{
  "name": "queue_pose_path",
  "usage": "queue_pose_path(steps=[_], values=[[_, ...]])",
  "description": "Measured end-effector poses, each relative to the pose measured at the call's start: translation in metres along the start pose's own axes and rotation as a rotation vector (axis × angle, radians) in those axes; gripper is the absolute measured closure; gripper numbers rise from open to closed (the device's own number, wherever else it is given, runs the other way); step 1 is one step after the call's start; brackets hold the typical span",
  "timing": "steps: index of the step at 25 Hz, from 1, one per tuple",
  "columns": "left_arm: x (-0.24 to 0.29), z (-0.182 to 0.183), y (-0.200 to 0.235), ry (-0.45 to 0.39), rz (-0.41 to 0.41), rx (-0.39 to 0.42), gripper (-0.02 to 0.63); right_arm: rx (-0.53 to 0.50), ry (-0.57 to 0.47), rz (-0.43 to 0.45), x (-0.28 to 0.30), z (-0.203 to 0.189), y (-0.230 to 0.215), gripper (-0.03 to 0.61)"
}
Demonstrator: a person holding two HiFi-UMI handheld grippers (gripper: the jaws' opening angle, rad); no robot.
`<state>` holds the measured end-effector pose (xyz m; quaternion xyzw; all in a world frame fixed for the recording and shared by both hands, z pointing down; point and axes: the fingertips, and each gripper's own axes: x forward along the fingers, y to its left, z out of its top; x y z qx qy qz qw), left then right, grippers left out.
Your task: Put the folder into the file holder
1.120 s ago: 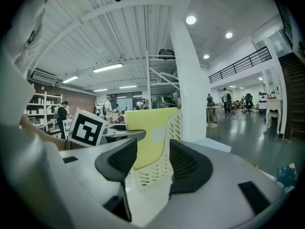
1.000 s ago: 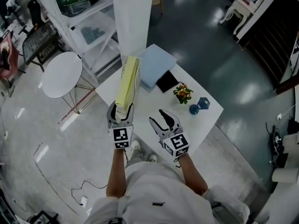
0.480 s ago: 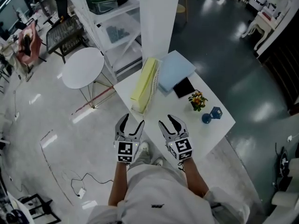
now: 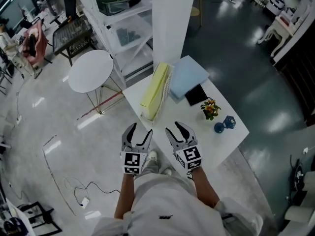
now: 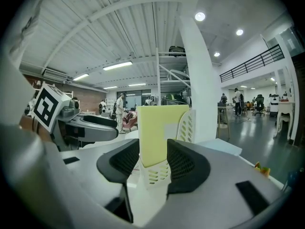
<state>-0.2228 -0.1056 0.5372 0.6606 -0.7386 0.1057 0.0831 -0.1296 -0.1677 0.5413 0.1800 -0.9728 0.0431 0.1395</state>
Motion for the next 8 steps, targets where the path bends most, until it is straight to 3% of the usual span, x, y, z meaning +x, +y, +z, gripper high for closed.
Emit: queue_pose_path(steps=[8], values=[[0.011,0.004,0.005,-0.004,-0.009,0.002,0.327,0.008,0.0,0.004,0.013,0.004,-0.002,0.393]])
